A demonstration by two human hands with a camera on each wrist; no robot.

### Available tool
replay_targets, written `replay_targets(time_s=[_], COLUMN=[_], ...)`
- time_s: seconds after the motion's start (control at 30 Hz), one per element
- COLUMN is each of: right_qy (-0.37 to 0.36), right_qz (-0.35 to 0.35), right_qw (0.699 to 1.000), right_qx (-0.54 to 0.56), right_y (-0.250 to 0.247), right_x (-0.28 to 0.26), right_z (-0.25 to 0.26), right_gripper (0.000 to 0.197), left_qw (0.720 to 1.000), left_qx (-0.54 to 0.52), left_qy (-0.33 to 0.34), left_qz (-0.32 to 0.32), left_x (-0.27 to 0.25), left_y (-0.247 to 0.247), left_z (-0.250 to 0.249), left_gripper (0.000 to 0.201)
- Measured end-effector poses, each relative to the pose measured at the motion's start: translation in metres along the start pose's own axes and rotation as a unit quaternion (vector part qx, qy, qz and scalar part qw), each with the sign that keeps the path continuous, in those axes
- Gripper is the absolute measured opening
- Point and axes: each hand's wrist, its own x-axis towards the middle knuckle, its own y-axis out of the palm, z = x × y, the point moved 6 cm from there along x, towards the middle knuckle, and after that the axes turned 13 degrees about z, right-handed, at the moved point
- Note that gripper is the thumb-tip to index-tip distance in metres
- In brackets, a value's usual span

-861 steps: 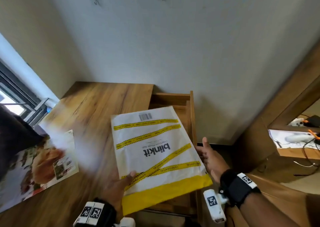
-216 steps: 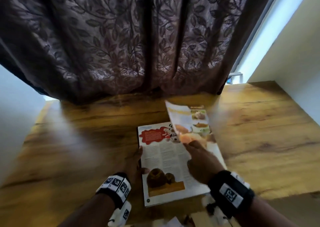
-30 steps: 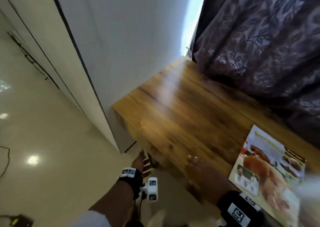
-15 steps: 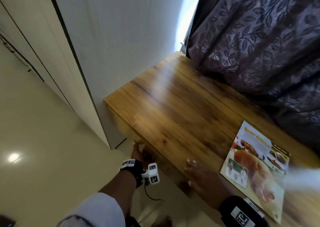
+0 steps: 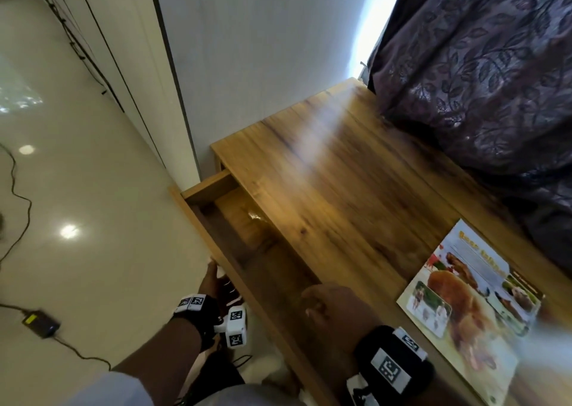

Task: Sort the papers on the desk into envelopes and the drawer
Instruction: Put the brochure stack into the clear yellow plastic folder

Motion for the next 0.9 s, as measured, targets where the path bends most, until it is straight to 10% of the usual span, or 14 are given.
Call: replay_targets(time_s=[0.4,0.57,0.73,0.9], right_qy=[0.167,0.220,0.228,0.190], right_qz=[0.095,0.115,0.136,0.136], right_qw=[0.980,0.966,0.962,0.961], right_qx=[0.045,0.075,-0.065,-0.151], right_y=[0.050,0.056,0.067,0.062], right_x=[0.065,0.084,0.091,0.088], right_z=[-0.007,-0.023,-0.013,0.010], right_gripper=[0.091,0.054,0.093,0.081], left_qw=[0.997,0.996,0.995,0.995], left_qx=[0.065,0.067,0.076,0.078], left_qy=[-0.039,-0.057,-0.067,-0.067], left_qz=[0.004,0.002,-0.004,-0.008], left_x=[-0.023,-0.032,-0.038,-0.037], left_y=[-0.024,-0.035,-0.041,-0.049], left_z=[0.000,0.000,-0.004,-0.005], left_gripper=[0.086,0.082,0.082,0.083])
